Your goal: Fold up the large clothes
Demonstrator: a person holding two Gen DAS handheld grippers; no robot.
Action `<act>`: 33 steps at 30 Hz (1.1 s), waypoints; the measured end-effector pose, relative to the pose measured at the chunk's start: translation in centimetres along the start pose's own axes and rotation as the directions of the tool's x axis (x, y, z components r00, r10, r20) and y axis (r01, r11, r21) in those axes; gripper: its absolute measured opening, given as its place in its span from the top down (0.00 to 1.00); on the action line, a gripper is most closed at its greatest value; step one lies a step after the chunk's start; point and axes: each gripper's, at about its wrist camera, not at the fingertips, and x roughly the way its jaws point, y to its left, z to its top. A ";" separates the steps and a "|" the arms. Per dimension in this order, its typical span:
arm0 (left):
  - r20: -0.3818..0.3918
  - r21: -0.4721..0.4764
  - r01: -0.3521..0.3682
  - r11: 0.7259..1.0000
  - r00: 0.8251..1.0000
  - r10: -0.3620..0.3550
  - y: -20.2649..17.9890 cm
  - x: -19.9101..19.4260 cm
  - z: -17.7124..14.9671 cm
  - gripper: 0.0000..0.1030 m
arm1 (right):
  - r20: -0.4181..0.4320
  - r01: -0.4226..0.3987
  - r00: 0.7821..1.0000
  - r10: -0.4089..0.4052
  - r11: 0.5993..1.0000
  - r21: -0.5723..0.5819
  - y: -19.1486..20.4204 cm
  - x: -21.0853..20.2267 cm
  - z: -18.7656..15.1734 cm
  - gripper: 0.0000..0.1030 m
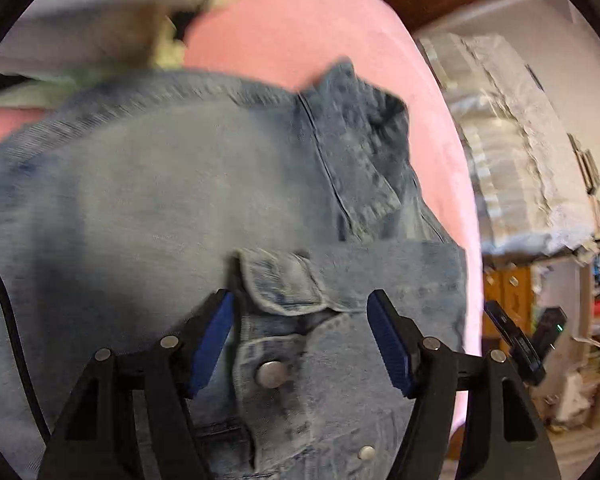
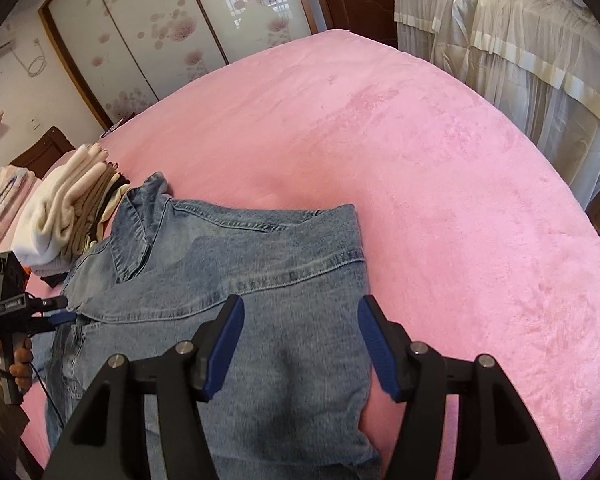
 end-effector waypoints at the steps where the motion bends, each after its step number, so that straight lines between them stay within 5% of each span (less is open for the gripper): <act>1: -0.017 -0.002 -0.013 1.000 1.000 0.013 0.0 0.6 0.1 0.35 | -0.004 0.002 1.000 -0.002 1.000 0.007 -0.1 0.3 0.1 0.42; 5: -0.028 -0.015 -0.027 1.000 0.999 0.026 -0.1 2.1 0.7 0.37 | -0.016 0.019 1.000 -0.018 1.000 0.017 -0.5 1.7 1.0 0.42; 7: 0.017 -0.009 -0.066 0.998 0.998 0.067 -0.6 1.7 0.7 0.60 | -0.025 0.038 0.999 -0.037 0.999 0.016 -0.8 2.5 1.5 0.42; 9: 0.064 0.010 -0.098 0.995 0.993 0.097 -1.4 1.3 0.5 0.66 | -0.037 0.042 0.998 -0.041 0.999 0.024 -1.2 3.5 2.4 0.42; 11: 0.165 0.101 -0.158 0.982 0.976 0.140 -3.6 0.2 -0.3 0.70 | -0.054 0.046 0.998 -0.045 0.999 0.027 -1.4 4.7 3.3 0.42; 15: 0.381 0.268 -0.281 0.922 0.910 0.166 -7.5 -1.4 -2.5 0.71 | -0.116 0.091 0.989 -0.089 0.996 0.012 -1.7 8.2 4.4 0.42; 18: 0.338 0.183 -0.363 0.914 0.896 0.288 -5.0 0.7 -2.0 0.71 | -0.135 0.124 0.983 -0.123 0.992 -0.006 -1.7 10.1 4.0 0.51; 19: 0.328 0.142 -0.357 0.923 0.897 0.296 -3.8 1.2 -2.0 0.71 | -0.115 0.146 0.982 -0.150 0.989 -0.036 -1.4 9.9 4.0 0.86; 20: 0.340 0.127 -0.339 0.932 0.898 0.280 -3.5 1.0 -2.0 0.71 | -0.095 0.164 0.981 -0.168 0.985 -0.045 -1.2 9.4 4.1 0.90; 22: 0.373 0.128 -0.332 0.935 0.889 0.264 -3.6 0.9 -2.3 0.71 | -0.007 0.183 0.983 -0.183 0.982 -0.042 -1.6 8.0 4.1 0.91; 27: 0.356 0.108 -0.361 0.926 0.884 0.302 -3.1 2.0 -2.3 0.67 | -0.087 0.228 0.969 -0.231 0.973 -0.046 -2.0 9.9 3.7 0.89; 30: 0.317 0.084 -0.350 0.933 0.897 0.308 -3.4 1.0 -2.2 0.63 | -0.084 0.140 0.987 -0.136 0.989 0.049 -2.6 7.2 4.4 0.85; 33: 0.316 0.085 -0.415 0.906 0.874 0.370 -4.7 -0.4 -3.2 0.62 | -0.005 0.104 0.995 -0.104 0.993 0.048 -1.9 2.9 3.6 0.73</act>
